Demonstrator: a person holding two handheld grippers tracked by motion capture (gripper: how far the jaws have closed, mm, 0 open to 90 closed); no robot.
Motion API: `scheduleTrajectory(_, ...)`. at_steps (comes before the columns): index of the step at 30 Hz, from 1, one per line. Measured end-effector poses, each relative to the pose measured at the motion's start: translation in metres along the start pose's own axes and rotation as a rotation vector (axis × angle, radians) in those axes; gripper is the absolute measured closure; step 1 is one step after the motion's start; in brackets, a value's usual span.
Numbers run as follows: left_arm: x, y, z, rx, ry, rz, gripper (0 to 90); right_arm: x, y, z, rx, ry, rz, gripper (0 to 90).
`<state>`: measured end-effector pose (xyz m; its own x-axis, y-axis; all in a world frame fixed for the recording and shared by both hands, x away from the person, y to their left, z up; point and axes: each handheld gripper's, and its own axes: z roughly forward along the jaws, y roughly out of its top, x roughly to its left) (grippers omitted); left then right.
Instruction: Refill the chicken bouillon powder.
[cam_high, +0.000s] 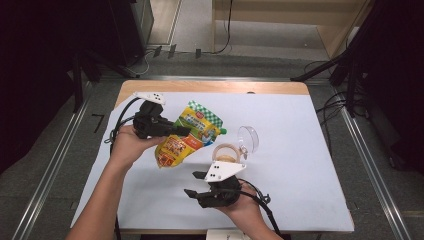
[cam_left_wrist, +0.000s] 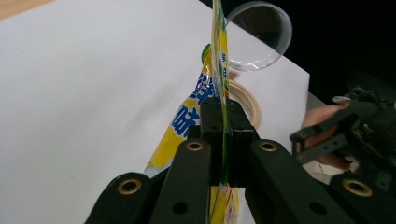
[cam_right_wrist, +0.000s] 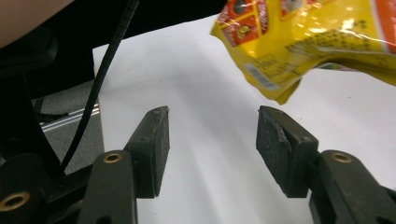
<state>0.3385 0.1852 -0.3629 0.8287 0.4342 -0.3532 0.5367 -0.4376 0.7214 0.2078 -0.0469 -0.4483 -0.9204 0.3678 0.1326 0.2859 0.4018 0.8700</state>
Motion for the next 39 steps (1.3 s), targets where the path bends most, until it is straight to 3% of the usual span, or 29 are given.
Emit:
scheduleTrajectory(5, 0.009, 0.000, 0.011, -0.018, 0.005, -0.006, 89.5, 0.000, -0.002, 0.001, 0.007, 0.001, 0.002, 45.4)
scheduleTrajectory(19, 0.026, -0.012, 0.031, -0.007, 0.016, -0.036, 89.6, 0.000, -0.002, 0.001, 0.005, 0.004, 0.008, 45.4)
scheduleTrajectory(29, 0.027, -0.016, 0.027, -0.014, 0.003, -0.035, 89.4, -0.001, -0.002, 0.001, 0.005, 0.007, 0.016, 45.5)
scheduleTrajectory(39, 0.029, -0.030, 0.009, -0.017, -0.002, -0.052, 88.6, -0.003, -0.002, -0.001, 0.002, 0.003, 0.023, 45.5)
